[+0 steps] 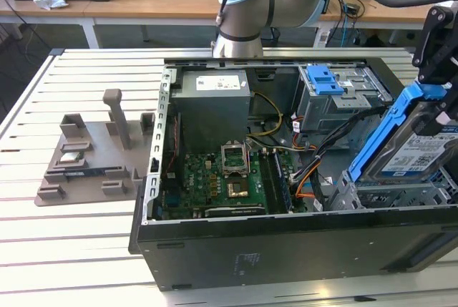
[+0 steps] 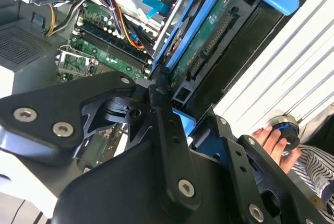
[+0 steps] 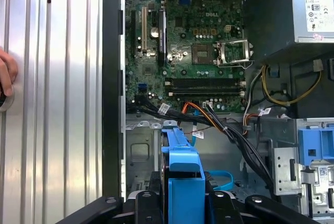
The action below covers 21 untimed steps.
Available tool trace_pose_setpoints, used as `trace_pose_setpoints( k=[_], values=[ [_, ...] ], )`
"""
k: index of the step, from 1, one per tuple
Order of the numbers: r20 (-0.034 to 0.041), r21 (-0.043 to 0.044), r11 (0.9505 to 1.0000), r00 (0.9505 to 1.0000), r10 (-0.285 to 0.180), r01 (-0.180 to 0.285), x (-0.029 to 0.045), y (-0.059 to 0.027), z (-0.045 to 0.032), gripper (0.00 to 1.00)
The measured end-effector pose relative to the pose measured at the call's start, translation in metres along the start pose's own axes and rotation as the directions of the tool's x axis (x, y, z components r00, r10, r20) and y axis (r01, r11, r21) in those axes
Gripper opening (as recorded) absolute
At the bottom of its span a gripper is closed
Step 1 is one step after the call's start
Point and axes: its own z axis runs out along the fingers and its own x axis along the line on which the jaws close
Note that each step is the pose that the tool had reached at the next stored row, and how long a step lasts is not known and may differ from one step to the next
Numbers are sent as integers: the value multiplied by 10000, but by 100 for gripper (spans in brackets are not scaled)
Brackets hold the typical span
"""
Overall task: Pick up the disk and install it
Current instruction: 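Insert the disk into the insertion slot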
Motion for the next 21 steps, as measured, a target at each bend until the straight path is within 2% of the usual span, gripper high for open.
trace_pose_setpoints(
  k=[7,12,21],
  values=[
    [0,-9,10000,10000,0,0,9,-14,170,37],
    [1,-9,10000,10000,0,0,11,-18,208,37],
    [0,-9,10000,10000,0,0,12,-18,215,37]
  ],
)
